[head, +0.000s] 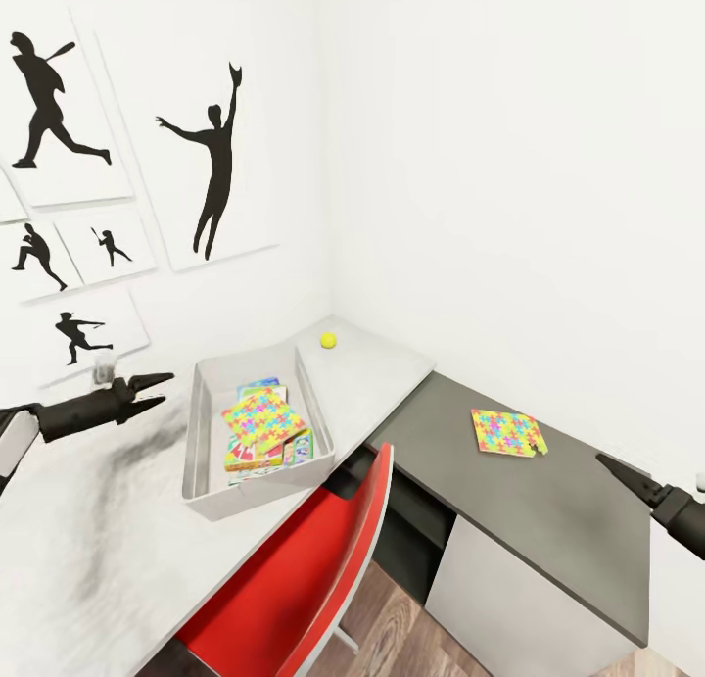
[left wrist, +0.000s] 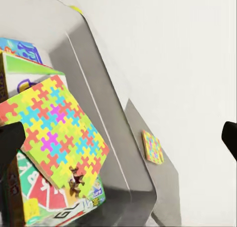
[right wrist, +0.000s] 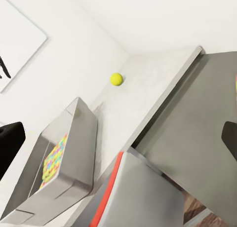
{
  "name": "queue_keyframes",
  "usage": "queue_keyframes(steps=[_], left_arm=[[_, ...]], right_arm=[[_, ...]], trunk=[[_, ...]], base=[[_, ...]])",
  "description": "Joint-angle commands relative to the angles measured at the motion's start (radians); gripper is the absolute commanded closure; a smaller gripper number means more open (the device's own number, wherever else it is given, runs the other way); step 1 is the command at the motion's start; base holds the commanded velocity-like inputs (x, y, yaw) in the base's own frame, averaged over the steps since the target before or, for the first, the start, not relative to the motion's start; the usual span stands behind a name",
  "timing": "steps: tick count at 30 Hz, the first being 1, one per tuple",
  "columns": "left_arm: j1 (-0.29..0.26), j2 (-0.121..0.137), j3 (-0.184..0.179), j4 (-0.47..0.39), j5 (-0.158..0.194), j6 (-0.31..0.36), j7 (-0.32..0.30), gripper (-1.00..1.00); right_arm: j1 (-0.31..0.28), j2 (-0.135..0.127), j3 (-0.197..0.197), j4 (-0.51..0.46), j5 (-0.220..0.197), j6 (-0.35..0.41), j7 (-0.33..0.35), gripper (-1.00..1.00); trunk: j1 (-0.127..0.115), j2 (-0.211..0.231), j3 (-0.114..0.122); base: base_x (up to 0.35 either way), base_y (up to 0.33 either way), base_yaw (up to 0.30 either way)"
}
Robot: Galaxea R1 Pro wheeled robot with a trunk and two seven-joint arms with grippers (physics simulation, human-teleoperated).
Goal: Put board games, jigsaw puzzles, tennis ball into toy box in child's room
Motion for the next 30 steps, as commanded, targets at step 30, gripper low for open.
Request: queue_keyframes(steps=[30], left_arm=[[0.290,0.006,0.018,-0.314,-0.025,0.063,-0.368,-1.00]], right_arm=[[-0.001,0.064,-0.079,0.061,-0.004,-0.041,0.292,-1.00]], trunk=[[-0.019,0.034,0.061]], base=[[-0.012,0.000,-0.094]])
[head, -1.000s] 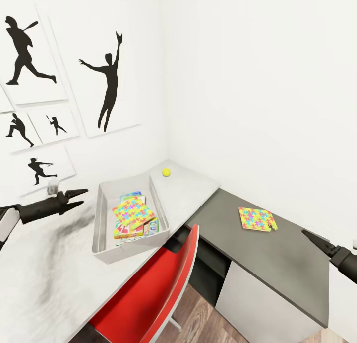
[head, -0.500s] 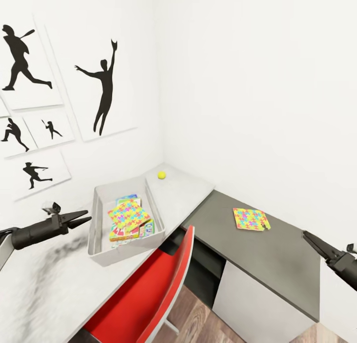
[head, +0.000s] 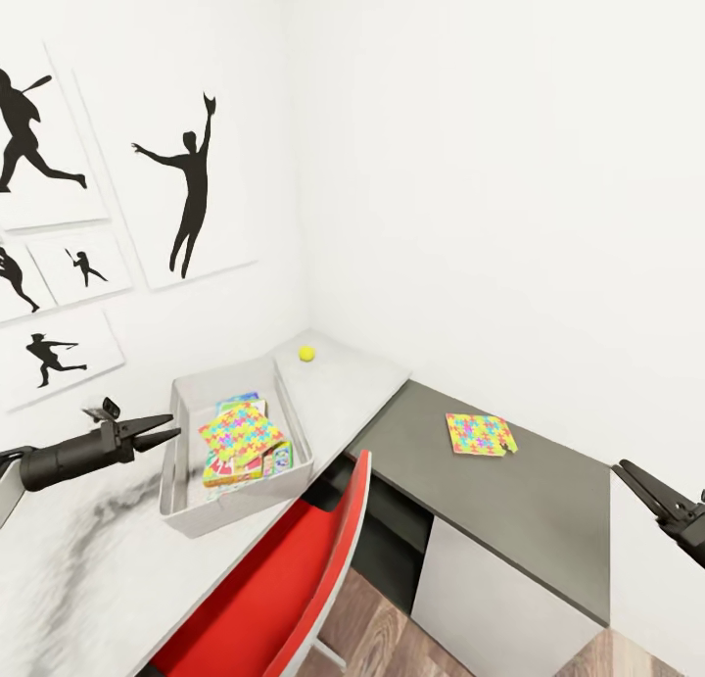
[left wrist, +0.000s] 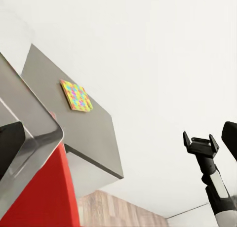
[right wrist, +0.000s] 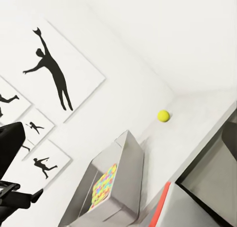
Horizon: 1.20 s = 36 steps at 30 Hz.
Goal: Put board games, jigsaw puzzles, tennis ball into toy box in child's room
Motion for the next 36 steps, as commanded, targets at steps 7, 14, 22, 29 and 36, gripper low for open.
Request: queue_keyframes(steps=[7,14,22,29,36], left_arm=[[-0.001,0.000,0.000,-0.013,0.007,0.041,-0.001,-1.00],[-0.001,-0.001,-0.011,-0.067,0.005,0.060,-0.001,-1.00],[0.000,-0.003,-0.011,-0.077,0.004,0.061,0.000,-1.00],[0.001,-0.011,-0.009,-0.078,0.004,0.052,0.000,-1.00],[0.001,-0.012,-0.007,-0.078,0.004,0.050,0.001,-1.00]], right_arm=[[-0.001,-0.001,-0.033,0.034,-0.002,0.004,0.001,-1.00],[-0.001,0.000,-0.050,0.055,-0.002,0.003,-0.001,-1.00],[-0.001,-0.013,-0.056,0.144,-0.004,0.002,-0.004,-1.00],[-0.001,-0.014,-0.090,0.158,-0.006,0.002,-0.009,-1.00],[-0.001,-0.016,-0.112,0.214,-0.008,0.001,-0.011,-1.00]], trunk=[[-0.027,0.048,0.032],[-0.054,0.097,0.064],[-0.061,0.111,0.083],[-0.061,0.111,0.094],[-0.061,0.111,0.104]], base=[[0.000,0.000,-0.118],[0.000,0.000,-0.141],[0.000,0.000,-0.154],[0.000,-0.006,-0.159],[0.000,-0.230,-0.160]])
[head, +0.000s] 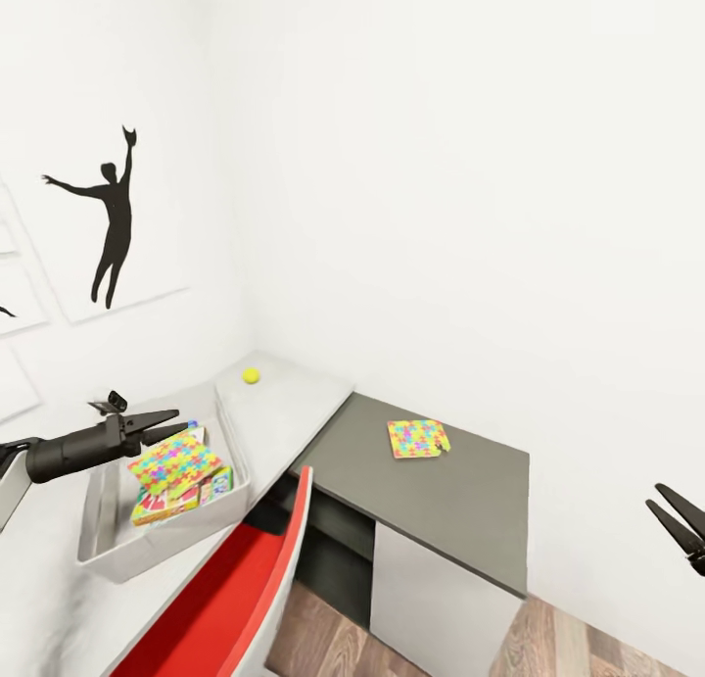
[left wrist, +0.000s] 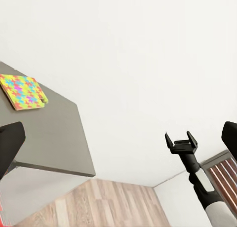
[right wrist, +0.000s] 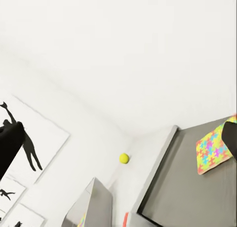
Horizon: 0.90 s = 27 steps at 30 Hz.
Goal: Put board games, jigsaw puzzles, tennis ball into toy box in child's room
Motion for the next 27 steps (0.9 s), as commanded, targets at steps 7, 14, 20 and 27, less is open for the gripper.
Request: queue_keyframes(steps=[7,14,20,27], left_arm=[[0.007,-0.001,0.001,-0.001,0.003,0.008,0.000,-1.00],[0.011,-0.001,0.003,-0.001,0.003,0.008,0.000,-1.00],[0.011,-0.001,0.003,-0.001,0.003,0.008,0.000,-1.00],[0.012,-0.001,0.004,-0.001,0.003,0.008,0.000,-1.00]], right_arm=[[-0.001,0.012,-0.007,-0.002,0.000,-0.009,0.000,-1.00],[-0.001,0.016,-0.008,-0.004,-0.001,-0.035,0.000,-1.00],[-0.001,0.015,-0.007,-0.005,-0.003,-0.036,-0.003,-1.00],[-0.001,0.008,-0.008,0.002,-0.005,-0.028,-0.003,-1.00]], trunk=[[0.000,-0.001,0.000],[0.000,-0.001,0.000],[0.000,-0.001,0.000],[0.000,-0.001,0.005]], base=[[0.000,-0.133,-0.030],[0.000,-0.007,-0.002],[0.000,0.000,0.000],[0.000,0.000,-0.114]])
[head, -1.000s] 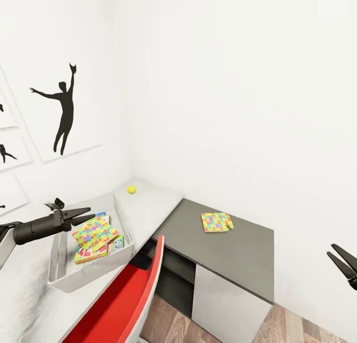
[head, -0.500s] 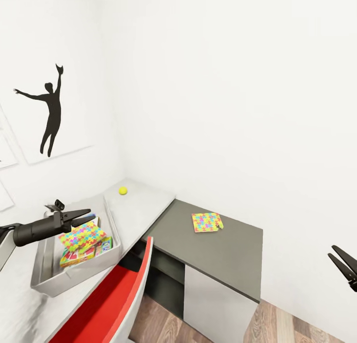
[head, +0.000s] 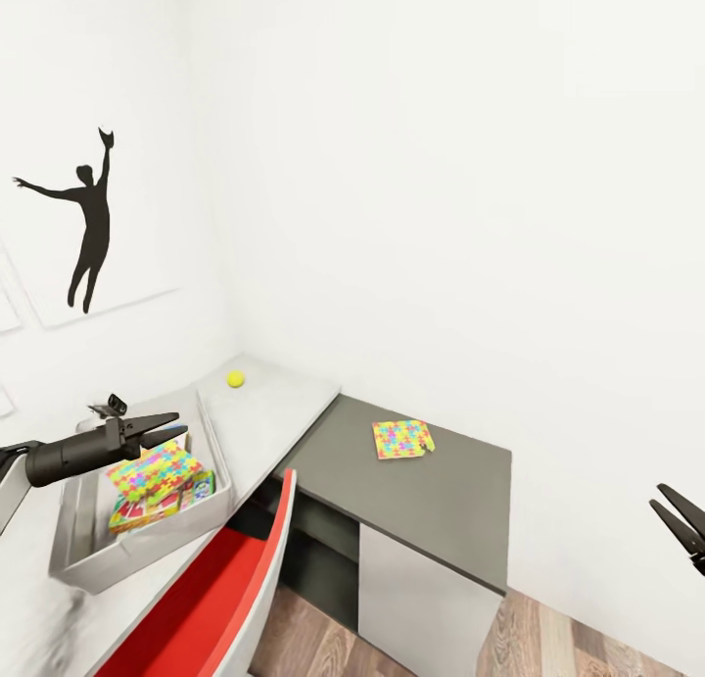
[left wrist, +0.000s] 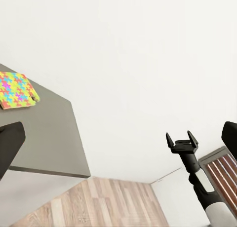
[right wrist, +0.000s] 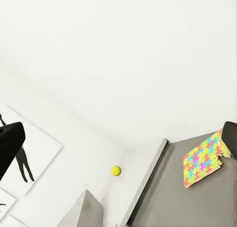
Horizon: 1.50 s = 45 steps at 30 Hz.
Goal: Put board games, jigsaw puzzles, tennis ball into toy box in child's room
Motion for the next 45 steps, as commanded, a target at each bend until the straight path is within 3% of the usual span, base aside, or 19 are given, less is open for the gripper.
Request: queue_keyframes(steps=[1,28,45], left_arm=[[0.000,0.001,0.000,0.000,0.003,0.009,-0.001,-1.00],[0.001,0.000,-0.001,-0.019,0.000,0.008,0.001,-1.00],[0.003,0.000,-0.003,-0.017,0.000,0.009,0.006,-1.00]], right_arm=[[-0.001,-0.002,0.000,0.002,-0.004,0.006,0.001,-1.00],[-0.005,-0.009,0.000,0.040,-0.005,0.012,0.001,-1.00],[-0.009,-0.010,0.000,0.063,0.000,0.012,0.001,-1.00]], trunk=[[0.000,-0.001,-0.001],[0.000,-0.001,0.032],[0.000,-0.001,0.052]], base=[[0.000,0.000,-0.201],[0.006,-0.249,-0.214],[0.175,0.019,-0.215]])
